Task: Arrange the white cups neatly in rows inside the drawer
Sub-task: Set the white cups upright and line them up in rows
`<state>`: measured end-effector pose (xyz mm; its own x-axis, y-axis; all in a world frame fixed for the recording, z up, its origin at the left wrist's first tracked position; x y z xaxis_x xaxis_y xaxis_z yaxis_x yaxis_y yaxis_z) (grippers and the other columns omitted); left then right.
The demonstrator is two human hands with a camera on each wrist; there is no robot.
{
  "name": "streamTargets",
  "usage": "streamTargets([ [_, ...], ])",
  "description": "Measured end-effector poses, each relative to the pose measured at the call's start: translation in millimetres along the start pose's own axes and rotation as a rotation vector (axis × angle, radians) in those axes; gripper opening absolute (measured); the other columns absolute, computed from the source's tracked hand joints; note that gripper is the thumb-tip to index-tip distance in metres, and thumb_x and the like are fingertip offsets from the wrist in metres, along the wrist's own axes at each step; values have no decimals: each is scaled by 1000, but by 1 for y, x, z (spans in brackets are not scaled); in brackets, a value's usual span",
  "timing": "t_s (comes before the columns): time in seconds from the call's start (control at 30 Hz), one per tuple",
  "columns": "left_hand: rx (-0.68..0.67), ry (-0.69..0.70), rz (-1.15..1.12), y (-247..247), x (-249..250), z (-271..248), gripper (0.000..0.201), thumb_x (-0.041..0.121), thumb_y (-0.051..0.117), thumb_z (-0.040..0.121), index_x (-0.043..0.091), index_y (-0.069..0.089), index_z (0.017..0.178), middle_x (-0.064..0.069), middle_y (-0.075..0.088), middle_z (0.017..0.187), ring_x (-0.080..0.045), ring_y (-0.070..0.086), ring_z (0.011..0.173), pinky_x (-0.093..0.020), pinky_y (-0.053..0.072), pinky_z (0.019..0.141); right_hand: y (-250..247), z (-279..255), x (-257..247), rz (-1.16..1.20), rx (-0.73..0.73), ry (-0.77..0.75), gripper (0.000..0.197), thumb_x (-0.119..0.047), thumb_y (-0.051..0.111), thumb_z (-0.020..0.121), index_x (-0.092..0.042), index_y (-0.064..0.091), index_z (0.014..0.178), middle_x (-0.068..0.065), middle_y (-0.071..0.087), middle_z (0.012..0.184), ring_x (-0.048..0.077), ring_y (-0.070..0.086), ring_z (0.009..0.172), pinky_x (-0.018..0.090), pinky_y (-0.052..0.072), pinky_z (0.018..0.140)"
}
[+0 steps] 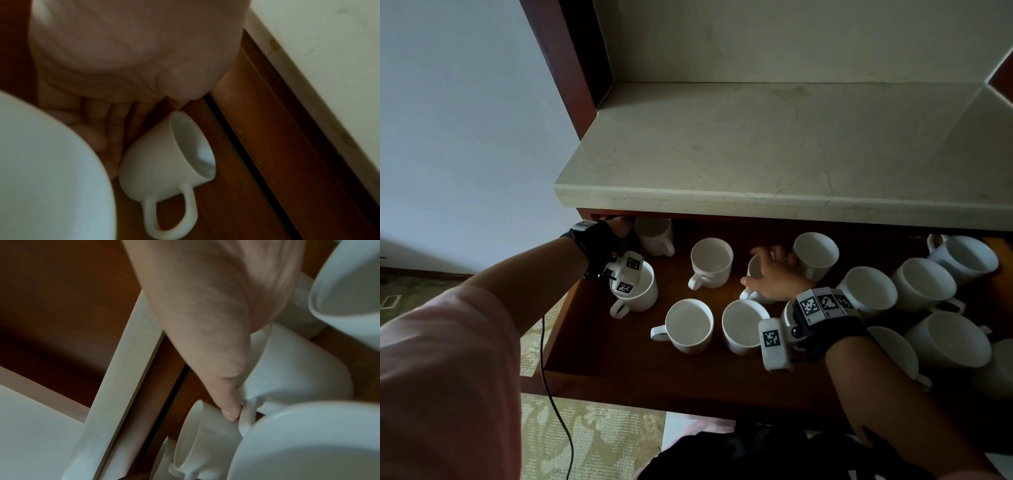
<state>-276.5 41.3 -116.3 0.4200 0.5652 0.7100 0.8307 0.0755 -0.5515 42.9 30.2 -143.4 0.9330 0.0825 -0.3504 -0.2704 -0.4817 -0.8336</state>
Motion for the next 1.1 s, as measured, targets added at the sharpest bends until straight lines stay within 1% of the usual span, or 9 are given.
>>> streamTargets([
  [0.2, -125, -74, -105, -8, -7, 6, 44, 33, 52, 94, 5, 55, 127, -12, 63, 114, -34, 62, 106, -52, 49, 95, -2, -2, -1, 15, -13, 2, 70, -50, 56, 87, -29, 20, 143, 9, 13, 147, 36, 9, 138, 46, 22, 110],
  [0.3, -179, -130, -120, -4, 6, -24, 36, 20, 44, 99, -2, 50, 127, -22, 62, 113, -39, 61, 101, -48, 51, 87, -3, -5, -2, 1, -15, 7, 72, -51, 54, 87, -30, 17, 146, 10, 10, 149, 36, 7, 140, 46, 20, 111],
  [0.4, -210, -164, 1, -2, 14, -42, 39, 25, 47, 98, -2, 52, 127, -13, 63, 98, -26, 61, 83, -34, 50, 71, -6, -8, -6, -18, -35, 5, 76, -55, 52, 88, -30, 13, 148, 10, 5, 153, 37, 2, 142, 47, 15, 113],
  [0.47, -216, -157, 116, -6, 16, -50, 42, 30, 48, 98, -2, 54, 125, -11, 62, 106, -23, 60, 89, -32, 48, 72, -8, -9, -8, -27, -38, 6, 77, -57, 51, 88, -30, 12, 149, 8, 3, 154, 36, 2, 142, 47, 13, 114],
  [0.63, -249, -97, 318, -12, 14, -63, 67, 56, 55, 87, 13, 46, 137, -7, 52, 136, -28, 52, 119, -39, 47, 89, -8, -7, -8, -32, -42, 33, 78, -57, 52, 87, -30, 13, 149, 5, 2, 155, 34, 2, 143, 48, 15, 114],
  [0.73, -250, -113, 332, -9, 7, -72, 79, 67, 70, 68, 22, 50, 130, 3, 50, 132, -24, 50, 121, -35, 48, 83, -6, -6, -7, -34, -40, 39, 78, -55, 53, 87, -30, 13, 148, 6, 3, 155, 35, 2, 143, 50, 15, 115],
  [0.83, -264, -94, 420, 2, 1, -74, 79, 67, 74, 62, 25, 54, 125, 5, 53, 129, -18, 55, 106, -30, 49, 79, -3, -4, -7, -34, -28, 50, 78, -52, 55, 87, -29, 13, 148, 6, 4, 153, 34, 5, 142, 49, 18, 113],
  [0.93, -289, 43, 618, 16, 1, -70, 64, 58, 61, 81, 19, 52, 131, 0, 54, 135, -21, 49, 122, -32, 36, 103, 0, -3, -7, -25, -1, 54, 75, -50, 56, 87, -30, 16, 147, 5, 8, 151, 33, 10, 140, 47, 22, 110],
  [1.1, -350, 73, 688, 21, -16, -72, 70, 49, 73, 74, 43, 41, 137, 6, 46, 142, -23, 40, 133, -38, 36, 104, 1, -3, -4, 15, 25, 23, 68, -50, 55, 88, -29, 22, 144, 5, 12, 147, 33, 11, 138, 46, 20, 110],
])
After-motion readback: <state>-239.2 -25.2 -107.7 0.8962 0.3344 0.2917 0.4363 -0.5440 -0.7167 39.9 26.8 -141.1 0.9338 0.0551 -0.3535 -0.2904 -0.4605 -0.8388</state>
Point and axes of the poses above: each hand's wrist, its own z-axis towards the middle knuckle, its own y-axis out of the palm, x = y × z, the point moved 3 cm from there along z, towards the middle knuckle
